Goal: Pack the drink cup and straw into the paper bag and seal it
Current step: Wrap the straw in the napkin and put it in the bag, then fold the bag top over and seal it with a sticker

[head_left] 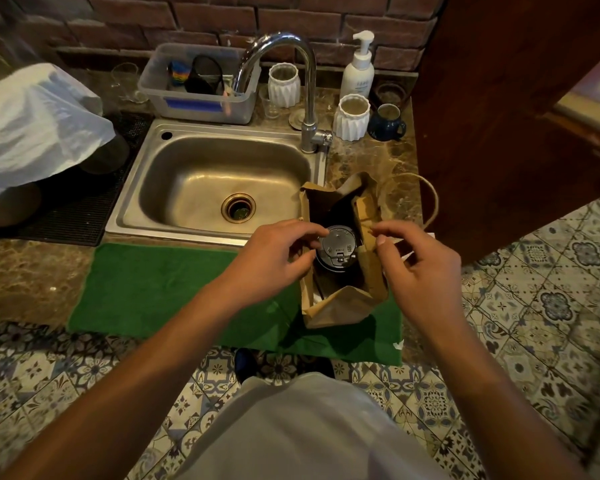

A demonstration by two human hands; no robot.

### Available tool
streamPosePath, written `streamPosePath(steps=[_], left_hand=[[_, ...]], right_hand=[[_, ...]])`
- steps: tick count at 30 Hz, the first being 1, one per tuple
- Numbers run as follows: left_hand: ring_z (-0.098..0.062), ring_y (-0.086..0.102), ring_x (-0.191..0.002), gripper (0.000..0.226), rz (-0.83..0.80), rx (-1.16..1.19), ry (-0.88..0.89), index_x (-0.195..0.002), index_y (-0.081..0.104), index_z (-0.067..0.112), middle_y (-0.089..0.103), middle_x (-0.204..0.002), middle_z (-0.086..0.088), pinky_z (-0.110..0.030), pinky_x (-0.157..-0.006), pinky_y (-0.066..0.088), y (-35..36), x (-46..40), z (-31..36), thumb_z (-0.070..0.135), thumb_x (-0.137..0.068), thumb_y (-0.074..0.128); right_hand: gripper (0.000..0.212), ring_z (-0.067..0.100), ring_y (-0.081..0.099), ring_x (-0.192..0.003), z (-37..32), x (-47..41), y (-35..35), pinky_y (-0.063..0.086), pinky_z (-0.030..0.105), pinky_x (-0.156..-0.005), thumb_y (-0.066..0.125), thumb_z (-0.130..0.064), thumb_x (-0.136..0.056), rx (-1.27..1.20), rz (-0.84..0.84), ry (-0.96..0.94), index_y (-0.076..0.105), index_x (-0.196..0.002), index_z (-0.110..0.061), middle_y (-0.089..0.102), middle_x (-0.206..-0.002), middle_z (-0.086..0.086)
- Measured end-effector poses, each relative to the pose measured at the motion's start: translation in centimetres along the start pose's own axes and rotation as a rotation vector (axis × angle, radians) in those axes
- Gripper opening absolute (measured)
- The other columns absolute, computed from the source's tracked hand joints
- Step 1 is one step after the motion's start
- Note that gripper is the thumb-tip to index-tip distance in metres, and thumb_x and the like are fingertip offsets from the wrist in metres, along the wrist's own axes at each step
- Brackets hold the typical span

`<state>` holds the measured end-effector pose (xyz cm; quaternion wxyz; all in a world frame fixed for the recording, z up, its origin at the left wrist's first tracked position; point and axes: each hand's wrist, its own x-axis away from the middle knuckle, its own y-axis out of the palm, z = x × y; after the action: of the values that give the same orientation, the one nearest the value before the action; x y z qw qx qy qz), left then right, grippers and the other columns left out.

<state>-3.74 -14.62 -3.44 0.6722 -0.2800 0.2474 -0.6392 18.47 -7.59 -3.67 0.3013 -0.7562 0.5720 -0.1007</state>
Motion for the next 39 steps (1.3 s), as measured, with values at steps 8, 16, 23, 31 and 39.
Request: streamPosePath(steps=[8, 16, 23, 31, 39], left_hand=[[-0.011, 0.071, -0.09, 0.034, 0.121, 0.243, -0.192, -0.119, 0.072, 0.025, 0.074, -0.105, 0.007, -0.022, -0.079, 0.06, 0.9, -0.7, 0.8, 0.004, -0.092, 0.067], [0.0, 0.068, -0.098, 0.029, 0.179, 0.247, -0.196, -0.119, 0.074, 0.022, 0.073, -0.113, 0.007, -0.003, -0.078, 0.05, 2.2, -1.6, 2.3, 0.01, -0.093, 0.069], [-0.002, 0.066, -0.105, 0.032, 0.174, 0.256, -0.178, -0.125, 0.072, 0.022, 0.072, -0.118, 0.008, -0.011, -0.089, 0.052, 2.4, -2.4, 3.2, 0.013, -0.094, 0.067], [-0.007, 0.067, -0.1, 0.037, 0.099, 0.347, -0.063, -0.131, 0.067, 0.024, 0.065, -0.127, 0.008, -0.026, -0.085, 0.06, 2.7, -2.5, 3.7, 0.014, -0.096, 0.064], [-0.016, 0.056, -0.126, 0.051, 0.229, 0.018, -0.068, -0.141, 0.056, 0.024, 0.058, -0.141, 0.001, -0.038, -0.104, 0.05, -0.8, -6.2, -1.8, 0.011, -0.093, 0.066]], right_hand=[[0.031, 0.01, 0.059, -0.092, -1.3, 2.3, -0.6, 0.056, 0.038, -0.075, 0.062, -0.044, -0.09, 0.014, 0.107, 0.012, 0.061, -0.111, -0.022, 0.06, -0.105, -0.006], [0.122, 0.022, 0.043, -0.145, 0.3, 4.0, 0.1, 0.044, 0.055, -0.114, 0.062, -0.09, -0.063, 0.229, -0.209, 0.232, 0.024, -0.159, -0.026, 0.042, -0.16, 0.001], [0.123, 0.021, 0.044, -0.145, 0.5, 3.1, 0.2, 0.047, 0.055, -0.11, 0.071, -0.088, -0.062, 0.224, -0.222, 0.187, 0.021, -0.16, -0.032, 0.039, -0.16, -0.003], [0.074, 0.015, 0.069, -0.104, 1.4, 2.8, 0.6, 0.062, 0.045, -0.082, 0.076, -0.037, -0.083, 0.221, -0.1, 0.22, 0.04, -0.147, -0.033, 0.068, -0.126, -0.008], [0.048, 0.013, 0.069, -0.1, 2.4, 2.1, 0.2, 0.062, 0.043, -0.087, 0.075, -0.023, -0.092, 0.185, -0.074, 0.273, 0.061, -0.138, -0.024, 0.075, -0.112, -0.004]])
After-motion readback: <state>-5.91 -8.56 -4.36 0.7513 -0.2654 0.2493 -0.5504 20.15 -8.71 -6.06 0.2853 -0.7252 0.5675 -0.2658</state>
